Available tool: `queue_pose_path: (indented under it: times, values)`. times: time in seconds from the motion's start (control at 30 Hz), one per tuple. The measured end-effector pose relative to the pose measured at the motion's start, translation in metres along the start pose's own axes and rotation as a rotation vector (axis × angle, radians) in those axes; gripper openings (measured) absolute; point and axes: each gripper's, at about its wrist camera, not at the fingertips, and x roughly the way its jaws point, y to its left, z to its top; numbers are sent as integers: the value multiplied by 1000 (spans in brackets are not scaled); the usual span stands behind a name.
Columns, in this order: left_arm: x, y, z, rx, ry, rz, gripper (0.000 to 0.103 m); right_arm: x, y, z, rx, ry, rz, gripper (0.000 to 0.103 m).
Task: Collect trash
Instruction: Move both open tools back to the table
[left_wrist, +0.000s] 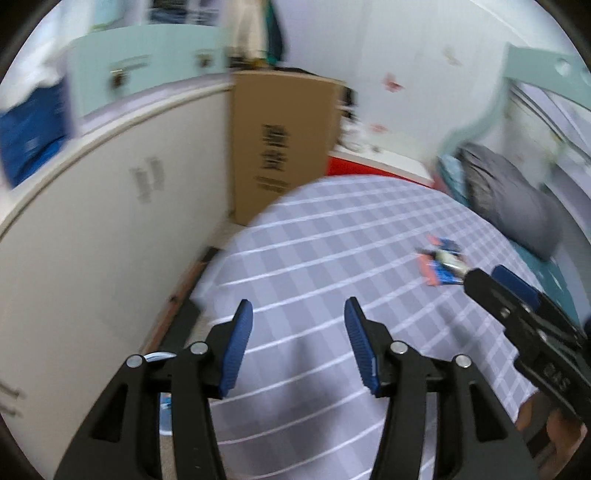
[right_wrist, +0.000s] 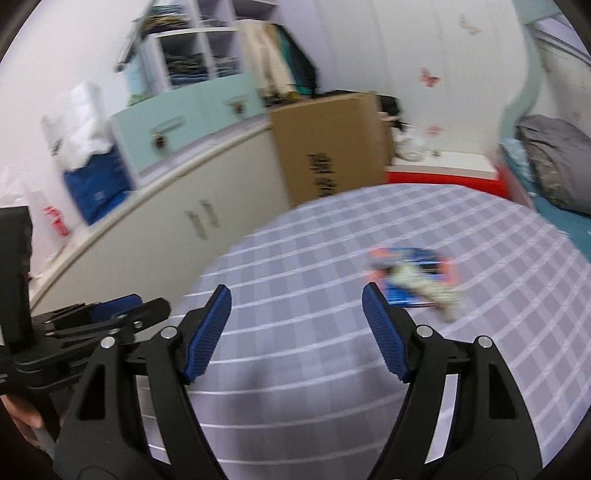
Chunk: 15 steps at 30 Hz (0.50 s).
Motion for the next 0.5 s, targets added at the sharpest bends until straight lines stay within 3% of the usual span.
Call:
queue_pose_path:
  times: [0.13, 0.27, 0.5]
  values:
    - [30, -48, 7, 95, 46, -42, 51, 3, -46, 3, -4, 34, -84, 73]
    - [56, -81, 13, 164, 81, -53, 51, 17, -70, 4, -16, 91, -110, 73]
    - [83, -91, 24, 199, 110, -51, 51, 47, -78, 4, -80, 170, -100, 72]
